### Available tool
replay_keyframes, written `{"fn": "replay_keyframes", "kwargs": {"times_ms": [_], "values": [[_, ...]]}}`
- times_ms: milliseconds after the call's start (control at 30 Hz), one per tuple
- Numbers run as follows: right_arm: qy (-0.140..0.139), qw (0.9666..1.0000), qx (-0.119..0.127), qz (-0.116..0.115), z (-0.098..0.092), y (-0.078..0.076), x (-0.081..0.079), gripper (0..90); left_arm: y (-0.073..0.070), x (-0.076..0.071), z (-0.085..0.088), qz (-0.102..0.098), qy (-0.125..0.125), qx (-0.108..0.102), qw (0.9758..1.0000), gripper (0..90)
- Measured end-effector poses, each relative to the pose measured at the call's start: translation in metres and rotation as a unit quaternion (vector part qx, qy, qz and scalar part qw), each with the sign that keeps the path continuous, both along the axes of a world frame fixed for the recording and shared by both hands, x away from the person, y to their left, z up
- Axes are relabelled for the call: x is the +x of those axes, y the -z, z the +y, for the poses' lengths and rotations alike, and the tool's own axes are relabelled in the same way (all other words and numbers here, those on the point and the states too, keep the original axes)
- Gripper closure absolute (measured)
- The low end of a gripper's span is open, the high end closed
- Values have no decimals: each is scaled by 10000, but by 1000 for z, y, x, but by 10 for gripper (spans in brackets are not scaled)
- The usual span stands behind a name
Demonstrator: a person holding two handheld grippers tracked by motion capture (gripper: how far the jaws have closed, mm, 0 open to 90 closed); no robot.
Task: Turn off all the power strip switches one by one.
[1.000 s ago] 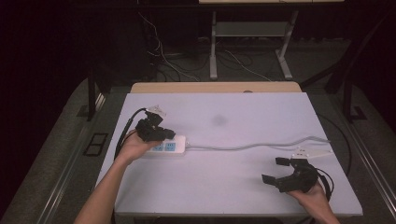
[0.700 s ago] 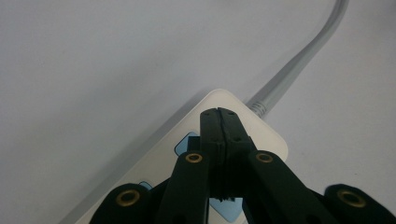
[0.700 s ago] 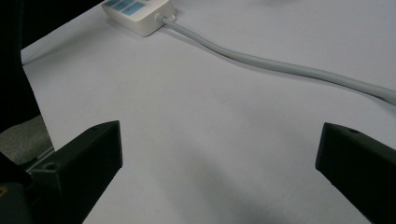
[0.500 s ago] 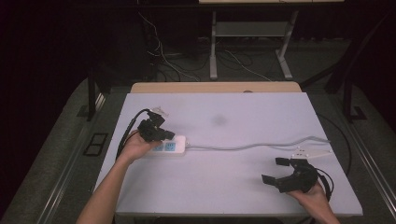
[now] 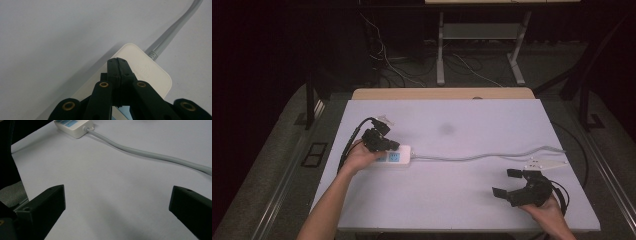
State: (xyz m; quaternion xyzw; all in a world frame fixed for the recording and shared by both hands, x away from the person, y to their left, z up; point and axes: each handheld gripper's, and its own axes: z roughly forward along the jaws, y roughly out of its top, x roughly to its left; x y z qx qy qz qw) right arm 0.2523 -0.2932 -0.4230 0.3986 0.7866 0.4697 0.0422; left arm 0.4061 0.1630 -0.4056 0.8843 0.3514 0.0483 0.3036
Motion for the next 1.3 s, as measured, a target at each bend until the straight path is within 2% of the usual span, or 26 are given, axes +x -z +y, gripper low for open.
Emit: {"fn": "replay_keyframes", "kwargs": {"times_ms": [367,533,667,800,933,1300], "values": [[-15,10000,-4,-4,0,0,0,2,1,1,1,-2,-87,-39,10000,888],[-31,10000,-23,3,1,1,0,3,2,3,4,126,-118,-179,9997,892],[-31,10000,-13,8,0,0,0,2,3,3,6,132,-94,-243,9996,894],[-28,10000,-15,-15,0,0,0,3,3,5,7,218,-104,-298,9993,895],[-26,10000,-36,-10,0,1,0,3,5,7,9,375,-159,-402,9984,897],[-13,10000,-36,-37,-1,0,0,2,4,6,8,313,-156,-337,9988,896]]}}
